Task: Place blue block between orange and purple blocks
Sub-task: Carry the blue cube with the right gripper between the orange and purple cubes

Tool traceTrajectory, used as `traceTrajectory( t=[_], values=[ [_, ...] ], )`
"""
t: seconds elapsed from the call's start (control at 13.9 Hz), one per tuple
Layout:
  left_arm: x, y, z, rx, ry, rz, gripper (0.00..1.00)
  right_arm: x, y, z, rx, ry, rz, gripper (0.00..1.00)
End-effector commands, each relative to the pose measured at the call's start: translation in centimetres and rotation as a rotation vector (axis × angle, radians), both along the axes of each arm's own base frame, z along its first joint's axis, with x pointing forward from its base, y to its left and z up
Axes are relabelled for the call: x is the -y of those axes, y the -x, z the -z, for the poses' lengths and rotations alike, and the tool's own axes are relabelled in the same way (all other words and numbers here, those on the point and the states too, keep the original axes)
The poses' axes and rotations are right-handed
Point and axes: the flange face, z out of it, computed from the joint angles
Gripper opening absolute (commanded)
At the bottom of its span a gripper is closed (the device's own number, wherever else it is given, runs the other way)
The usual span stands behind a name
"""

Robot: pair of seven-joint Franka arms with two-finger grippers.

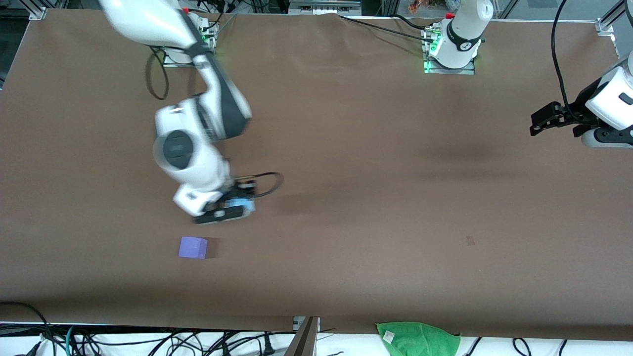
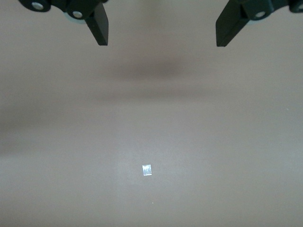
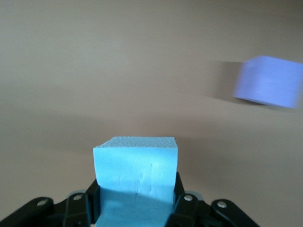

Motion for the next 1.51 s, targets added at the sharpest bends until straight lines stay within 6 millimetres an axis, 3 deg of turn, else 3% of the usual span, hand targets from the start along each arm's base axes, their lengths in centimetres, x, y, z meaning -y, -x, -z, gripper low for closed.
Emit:
traceTrajectory(
  t=[0.0, 0.14, 0.36, 0.72, 0.87, 1.15, 1.44],
  values=[
    [0.1, 0.2, -0.4, -0.006, -0.015, -0.003, 1.0, 7.9, 1.9, 1.4, -0.073, -0.03, 0.022, 0.0],
    [0.1, 0.2, -0.5, -0.004, -0.015, -0.003, 1.0, 11.7, 3.7, 4.0, -0.112, -0.029, 0.083, 0.0],
    [0.3, 0.2, -0.5, -0.004, -0.015, 0.0, 1.0, 14.0, 6.7, 8.3, -0.099, -0.054, 0.162, 0.0],
    [0.3, 0.0, -0.8, 0.003, -0.015, 0.0, 1.0, 14.2, 8.2, 12.8, -0.033, -0.036, 0.202, 0.0],
    [0.3, 0.0, -0.8, 0.003, -0.015, 0.0, 1.0, 14.0, 8.3, 13.1, -0.032, -0.035, 0.203, 0.0],
    [0.4, -0.1, -0.7, 0.002, -0.014, 0.001, 1.0, 11.7, 9.0, 14.0, -0.038, -0.048, 0.234, 0.0],
    [0.4, -0.1, -0.7, 0.002, -0.008, 0.0, 1.0, 11.6, 9.9, 15.2, -0.031, -0.043, 0.23, 0.0]
  ],
)
